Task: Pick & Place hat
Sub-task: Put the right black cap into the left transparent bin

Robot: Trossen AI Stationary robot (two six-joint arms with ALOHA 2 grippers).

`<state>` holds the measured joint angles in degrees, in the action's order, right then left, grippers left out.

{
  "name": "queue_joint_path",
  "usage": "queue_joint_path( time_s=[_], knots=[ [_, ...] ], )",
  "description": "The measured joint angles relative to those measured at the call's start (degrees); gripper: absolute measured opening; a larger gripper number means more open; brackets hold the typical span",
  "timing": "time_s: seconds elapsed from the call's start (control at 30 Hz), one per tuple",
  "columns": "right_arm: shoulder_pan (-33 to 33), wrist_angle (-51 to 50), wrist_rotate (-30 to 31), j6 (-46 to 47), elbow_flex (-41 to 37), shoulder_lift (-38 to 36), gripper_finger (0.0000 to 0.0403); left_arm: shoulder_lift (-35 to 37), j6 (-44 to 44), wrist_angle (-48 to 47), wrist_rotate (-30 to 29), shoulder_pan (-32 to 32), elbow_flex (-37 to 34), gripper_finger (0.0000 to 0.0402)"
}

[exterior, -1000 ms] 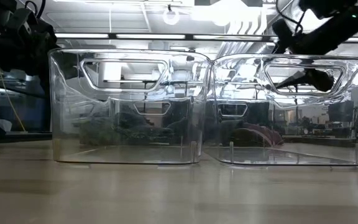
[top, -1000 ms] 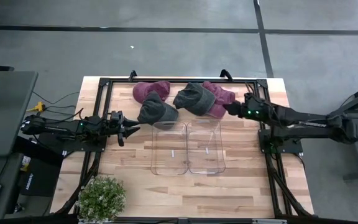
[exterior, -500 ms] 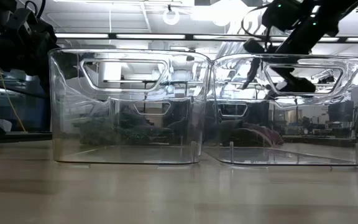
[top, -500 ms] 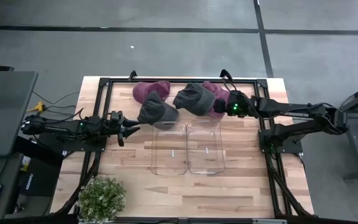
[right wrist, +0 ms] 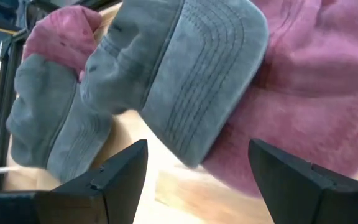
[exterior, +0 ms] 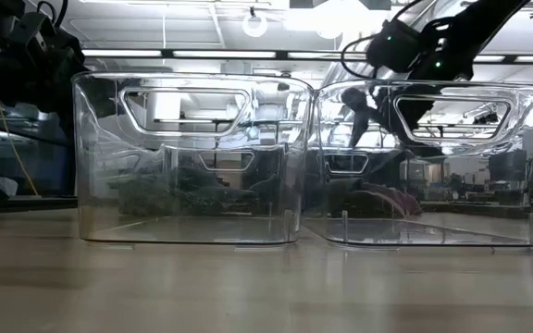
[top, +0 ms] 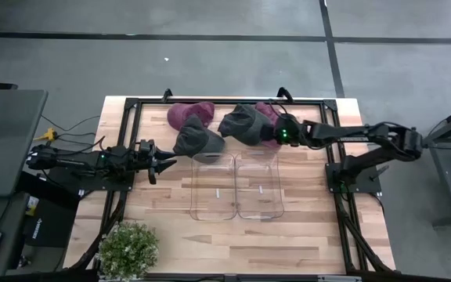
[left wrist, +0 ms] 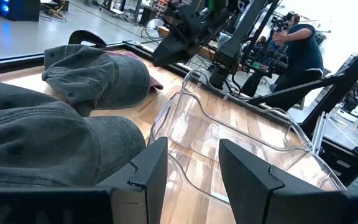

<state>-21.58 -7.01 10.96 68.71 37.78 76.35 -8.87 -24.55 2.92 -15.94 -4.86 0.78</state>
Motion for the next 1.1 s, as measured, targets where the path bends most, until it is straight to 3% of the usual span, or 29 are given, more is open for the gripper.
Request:
queue_joint_path(
  time_s=[0.37,1.1],
  knots=[
    [-0.57,4.07,2.09,1.81,0.0,5.44,0.0273,0.0,0.01,-0.01,0.0,-0.02,0.0,0.0138],
    [-0.57,12.02,5.75,1.81,0.0,9.23,0.0273,0.01,0.01,0.0,0.0,0.0,0.0,0.0138]
  ],
)
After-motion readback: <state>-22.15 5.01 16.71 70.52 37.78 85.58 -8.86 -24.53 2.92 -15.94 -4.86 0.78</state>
